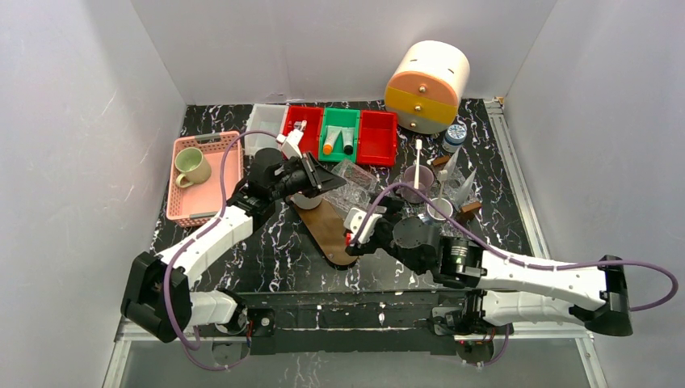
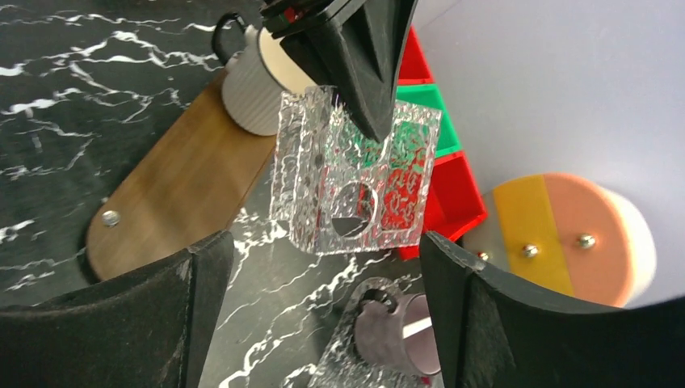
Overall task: Prepare toiletry sets of a toothbrush and toothpaste on the tray
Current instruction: Pick up the toothpaste holder from the storage box.
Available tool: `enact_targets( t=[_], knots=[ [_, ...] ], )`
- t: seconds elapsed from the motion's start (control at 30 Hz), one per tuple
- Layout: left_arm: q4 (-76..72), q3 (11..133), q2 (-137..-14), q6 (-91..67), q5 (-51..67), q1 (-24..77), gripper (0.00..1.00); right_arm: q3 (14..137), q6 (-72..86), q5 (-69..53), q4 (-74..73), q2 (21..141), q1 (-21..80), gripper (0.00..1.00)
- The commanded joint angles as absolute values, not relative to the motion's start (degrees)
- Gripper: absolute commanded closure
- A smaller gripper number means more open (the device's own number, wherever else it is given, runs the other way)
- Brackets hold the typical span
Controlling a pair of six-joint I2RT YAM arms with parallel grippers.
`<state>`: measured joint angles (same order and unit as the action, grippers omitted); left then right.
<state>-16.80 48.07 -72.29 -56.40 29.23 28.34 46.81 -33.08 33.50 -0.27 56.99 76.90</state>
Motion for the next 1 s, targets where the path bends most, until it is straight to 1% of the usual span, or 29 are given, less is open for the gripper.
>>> enact_targets(
  t=[0.0,0.1,0.27,0.37,0.43,0.57,0.67,0.8,0.93,0.97],
  knots=[
    [-17.9,47.0,-68.9,-54.1,31.5,28.3,1.0,50.8,-23.5,29.7,-8.6,53.2,77.1,0.06],
    [-18.1,46.1,-68.1,-54.1,32.9,28.3,1.0,51.6,-21.7,28.8,-8.6,51.6,77.0,0.02],
    [-17.3,44.8,-66.2,-52.9,35.1,28.3,1.0,54.2,-17.8,26.8,-10.7,51.4,75.7,0.02],
    [-16.5,44.3,-64.9,-52.2,36.2,28.3,1.0,56.1,-15.3,23.3,-11.5,52.8,72.1,0.02],
    [-15.4,44.2,-63.8,-51.5,36.4,28.3,1.0,57.4,-13.1,19.5,-12.6,54.5,67.8,0.03],
    [-13.7,43.8,-62.3,-50.3,36.8,28.3,1.0,59.3,-9.3,10.5,-13.4,57.6,58.2,0.06],
    [-13.3,43.2,-61.7,-50.0,37.1,28.3,1.0,60.5,-7.2,6.7,-13.4,59.7,53.9,0.08],
    [-13.5,42.3,-61.7,-50.1,38.2,28.3,1.0,63.1,-5.8,5.0,-15.5,63.7,51.9,0.14],
    [-14.8,41.6,-61.7,-51.2,39.1,28.3,1.0,63.8,-5.1,6.2,-14.6,66.8,51.5,0.19],
    [-15.0,41.4,-61.6,-51.5,39.2,28.3,1.0,64.0,-5.1,5.9,-14.4,67.9,51.4,0.19]
  ],
)
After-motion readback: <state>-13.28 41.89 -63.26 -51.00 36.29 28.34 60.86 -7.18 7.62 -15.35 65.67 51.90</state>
